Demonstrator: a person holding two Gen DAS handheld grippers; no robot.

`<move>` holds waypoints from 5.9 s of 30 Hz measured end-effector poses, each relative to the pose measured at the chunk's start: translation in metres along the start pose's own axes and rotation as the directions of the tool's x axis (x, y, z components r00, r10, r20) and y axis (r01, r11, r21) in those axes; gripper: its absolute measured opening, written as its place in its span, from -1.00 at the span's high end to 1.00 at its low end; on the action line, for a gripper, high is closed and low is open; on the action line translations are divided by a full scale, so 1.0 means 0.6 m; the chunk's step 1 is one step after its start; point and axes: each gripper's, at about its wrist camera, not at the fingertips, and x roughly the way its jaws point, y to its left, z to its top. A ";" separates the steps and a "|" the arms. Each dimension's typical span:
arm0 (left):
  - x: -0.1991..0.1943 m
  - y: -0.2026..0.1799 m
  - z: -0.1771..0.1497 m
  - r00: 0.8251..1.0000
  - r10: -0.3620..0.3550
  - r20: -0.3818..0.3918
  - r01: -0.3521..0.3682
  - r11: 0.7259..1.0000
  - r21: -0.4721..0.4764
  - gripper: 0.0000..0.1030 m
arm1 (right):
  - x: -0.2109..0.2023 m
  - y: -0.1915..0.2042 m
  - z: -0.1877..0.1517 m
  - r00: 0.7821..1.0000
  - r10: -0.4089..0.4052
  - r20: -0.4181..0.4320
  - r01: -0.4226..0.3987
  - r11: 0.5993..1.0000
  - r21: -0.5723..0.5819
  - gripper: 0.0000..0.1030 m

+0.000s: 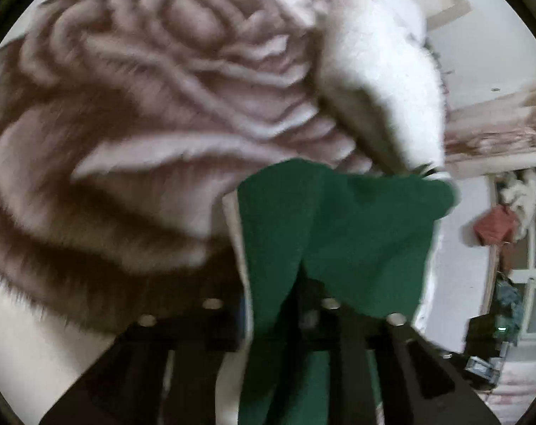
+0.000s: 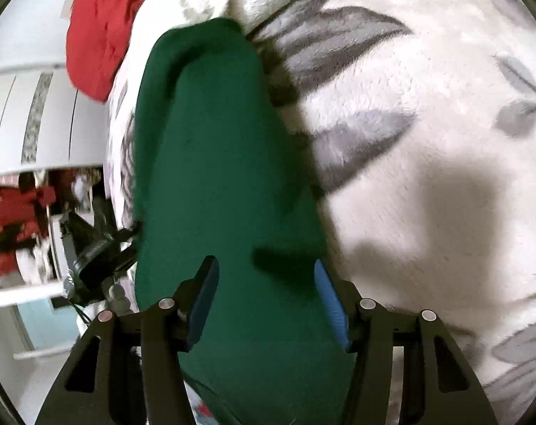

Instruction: Fold large clothes

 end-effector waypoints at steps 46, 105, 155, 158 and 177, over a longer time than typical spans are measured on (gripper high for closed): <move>-0.192 0.159 -0.651 0.991 0.103 -0.082 -0.115 0.982 -0.150 0.29 | 0.097 -0.275 -0.675 0.955 0.106 -0.276 -0.066 0.986 0.152 0.72; -0.033 -0.020 0.060 0.971 -0.229 -0.061 0.221 0.968 -0.119 0.53 | 0.085 -0.077 0.086 0.890 0.446 -0.093 -0.390 0.851 0.351 0.51; -0.196 0.016 -0.388 0.834 0.517 0.190 -0.481 0.852 -0.207 -0.83 | -0.008 -0.320 -0.271 0.936 0.302 -0.180 -0.156 0.815 0.558 -0.17; -0.181 -0.003 -0.402 0.849 0.488 0.201 -0.453 0.869 -0.198 -0.83 | -0.071 -0.332 -0.232 0.947 0.248 -0.205 -0.121 0.865 0.487 -0.24; -0.122 -0.071 -0.412 0.835 0.492 0.246 -0.458 0.870 -0.182 -0.84 | -0.078 -0.027 0.081 0.964 0.100 -0.247 -0.155 0.965 -0.213 0.83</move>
